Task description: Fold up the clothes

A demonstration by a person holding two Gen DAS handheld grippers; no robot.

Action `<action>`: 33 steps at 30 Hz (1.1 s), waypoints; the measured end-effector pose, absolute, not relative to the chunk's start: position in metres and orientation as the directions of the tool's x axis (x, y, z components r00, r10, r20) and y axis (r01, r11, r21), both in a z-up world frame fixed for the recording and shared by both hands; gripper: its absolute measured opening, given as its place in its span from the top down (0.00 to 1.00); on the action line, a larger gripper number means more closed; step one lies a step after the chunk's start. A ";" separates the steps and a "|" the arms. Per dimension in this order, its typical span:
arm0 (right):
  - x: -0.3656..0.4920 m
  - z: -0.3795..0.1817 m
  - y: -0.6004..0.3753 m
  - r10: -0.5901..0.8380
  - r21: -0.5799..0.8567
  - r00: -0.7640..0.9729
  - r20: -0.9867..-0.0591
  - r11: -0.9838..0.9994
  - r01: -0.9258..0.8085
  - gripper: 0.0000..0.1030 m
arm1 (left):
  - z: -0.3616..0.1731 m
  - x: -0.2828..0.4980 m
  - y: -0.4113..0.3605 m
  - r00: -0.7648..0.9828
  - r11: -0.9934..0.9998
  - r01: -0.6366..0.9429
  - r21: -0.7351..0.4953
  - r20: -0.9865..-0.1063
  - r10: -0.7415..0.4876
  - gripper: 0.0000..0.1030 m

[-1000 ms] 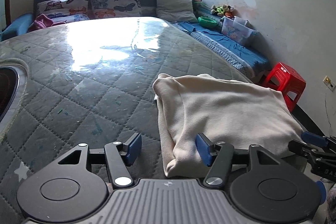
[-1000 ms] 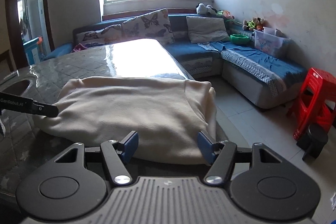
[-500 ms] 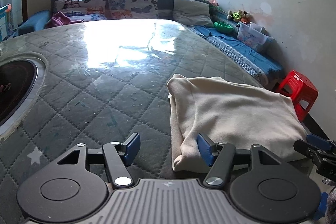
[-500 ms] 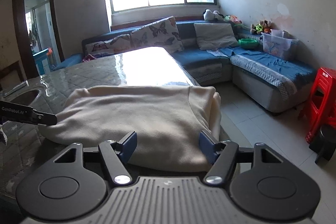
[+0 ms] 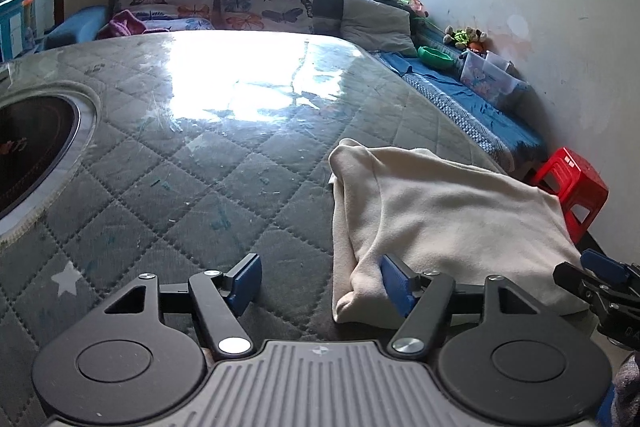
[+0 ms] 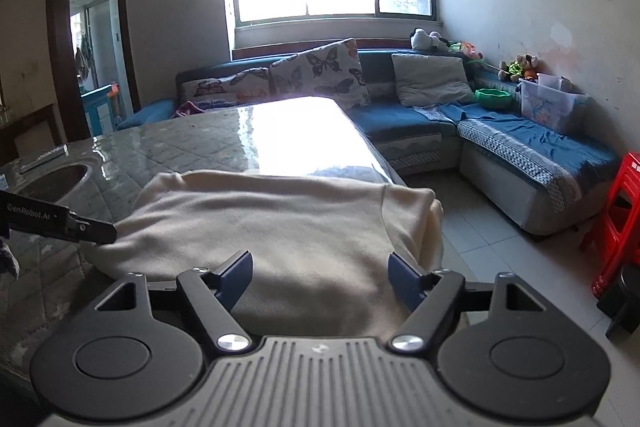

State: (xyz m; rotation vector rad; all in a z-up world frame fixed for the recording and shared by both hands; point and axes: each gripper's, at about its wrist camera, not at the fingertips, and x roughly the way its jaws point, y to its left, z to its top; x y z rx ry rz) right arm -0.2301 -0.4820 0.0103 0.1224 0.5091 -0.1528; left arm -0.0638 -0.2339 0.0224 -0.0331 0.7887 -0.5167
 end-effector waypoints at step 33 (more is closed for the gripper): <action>-0.255 0.043 -0.437 -0.178 0.052 0.896 -0.407 0.975 0.217 0.00 | 0.042 -0.104 -0.201 0.610 0.835 0.513 -0.199 -0.599 -0.518 0.00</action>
